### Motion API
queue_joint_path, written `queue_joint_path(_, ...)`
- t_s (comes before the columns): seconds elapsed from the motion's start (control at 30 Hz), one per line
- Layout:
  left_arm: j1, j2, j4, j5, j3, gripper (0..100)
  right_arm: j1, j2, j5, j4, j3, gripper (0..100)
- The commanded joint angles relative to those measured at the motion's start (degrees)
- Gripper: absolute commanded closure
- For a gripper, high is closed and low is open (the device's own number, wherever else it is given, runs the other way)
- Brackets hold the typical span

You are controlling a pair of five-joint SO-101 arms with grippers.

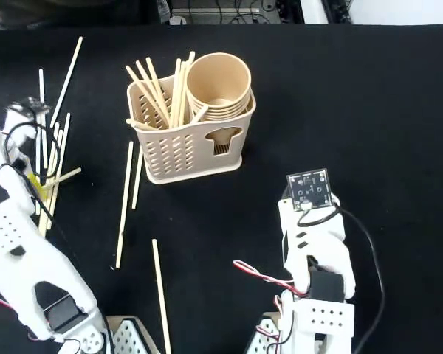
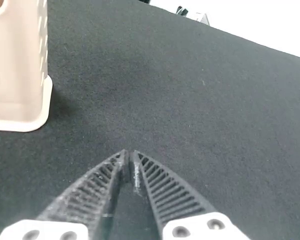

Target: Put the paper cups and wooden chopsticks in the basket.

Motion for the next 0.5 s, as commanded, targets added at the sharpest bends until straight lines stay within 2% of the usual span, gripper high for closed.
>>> queue_joint_path(0.0, 0.1, 8.5, -0.6, -0.9, -9.5, 77, -0.8, 0.0, 0.4, -0.9, -0.1, 98.5)
queue_joint_path(0.1, -0.1, 13.2, 1.4, -0.8, -14.8, 82, -0.8, 0.0, 0.4, -0.9, -0.1, 98.5)
queue_joint_path(0.23, 0.0, 16.0, 9.1, -0.7, -22.6, 98, -0.8, 0.0, 0.4, -0.9, -0.1, 98.5)
queue_joint_path(0.3, 0.1, 16.7, 11.8, -0.4, -24.7, 96, -0.8, 0.0, 0.4, -0.9, -0.1, 98.5)
queue_joint_path(0.4, 0.1, 16.7, 11.6, 0.4, -24.9, 97, -0.8, 0.0, 0.4, -0.9, -0.1, 98.5)
queue_joint_path(0.47, 0.1, 16.6, 11.6, 4.6, -25.1, 97, -0.8, 0.0, 0.4, -0.9, -0.1, 98.5)
